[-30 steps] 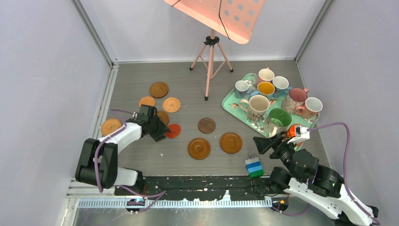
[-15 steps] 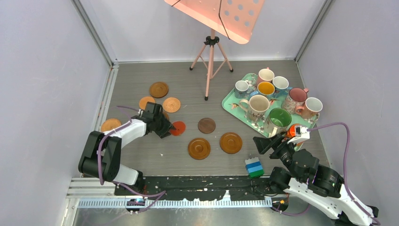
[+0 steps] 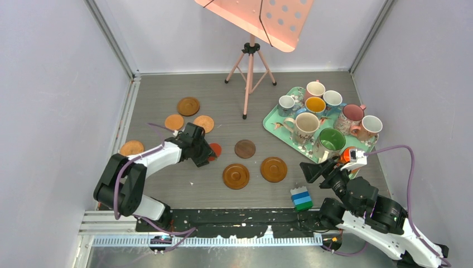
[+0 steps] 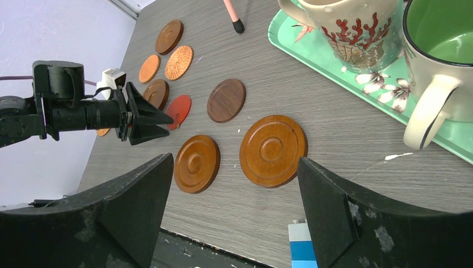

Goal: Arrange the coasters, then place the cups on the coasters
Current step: Move the coaster to the center of the board.

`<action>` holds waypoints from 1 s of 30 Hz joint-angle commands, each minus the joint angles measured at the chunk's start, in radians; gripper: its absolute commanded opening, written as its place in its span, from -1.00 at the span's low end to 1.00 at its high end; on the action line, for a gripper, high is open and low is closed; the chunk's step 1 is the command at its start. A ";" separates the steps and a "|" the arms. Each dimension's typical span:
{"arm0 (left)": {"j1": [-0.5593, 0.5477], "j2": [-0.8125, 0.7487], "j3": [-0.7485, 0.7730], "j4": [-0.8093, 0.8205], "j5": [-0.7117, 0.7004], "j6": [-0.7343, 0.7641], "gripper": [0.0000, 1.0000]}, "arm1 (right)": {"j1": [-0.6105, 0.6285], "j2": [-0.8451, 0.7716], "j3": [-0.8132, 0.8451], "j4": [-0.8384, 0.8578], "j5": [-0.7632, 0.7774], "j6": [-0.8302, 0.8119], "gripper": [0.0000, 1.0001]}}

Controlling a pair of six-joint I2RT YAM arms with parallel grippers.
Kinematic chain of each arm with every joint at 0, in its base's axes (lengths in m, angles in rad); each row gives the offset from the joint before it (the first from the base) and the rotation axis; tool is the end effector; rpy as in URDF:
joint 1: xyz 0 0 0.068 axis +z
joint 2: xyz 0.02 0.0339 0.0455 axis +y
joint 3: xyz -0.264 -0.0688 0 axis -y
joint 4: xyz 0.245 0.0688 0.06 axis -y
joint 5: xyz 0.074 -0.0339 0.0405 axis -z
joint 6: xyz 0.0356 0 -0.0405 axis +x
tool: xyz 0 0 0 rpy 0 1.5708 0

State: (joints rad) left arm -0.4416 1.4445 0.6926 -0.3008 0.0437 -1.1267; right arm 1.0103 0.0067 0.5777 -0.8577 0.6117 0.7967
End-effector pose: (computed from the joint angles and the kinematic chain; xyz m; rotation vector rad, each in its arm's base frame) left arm 0.2352 -0.1129 0.1567 -0.9091 2.5968 -0.5575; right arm 0.0325 0.0134 0.2690 0.2324 1.8485 0.7107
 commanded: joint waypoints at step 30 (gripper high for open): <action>-0.052 0.174 0.257 -0.090 -0.100 0.024 -0.06 | -0.001 -0.126 0.015 0.020 -0.003 0.004 0.78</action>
State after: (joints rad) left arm -0.4900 1.6123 0.8993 -0.3790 -0.0238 -1.1332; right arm 1.0103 0.0067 0.5777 -0.8577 0.6075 0.7963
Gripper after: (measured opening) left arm 0.474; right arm 0.890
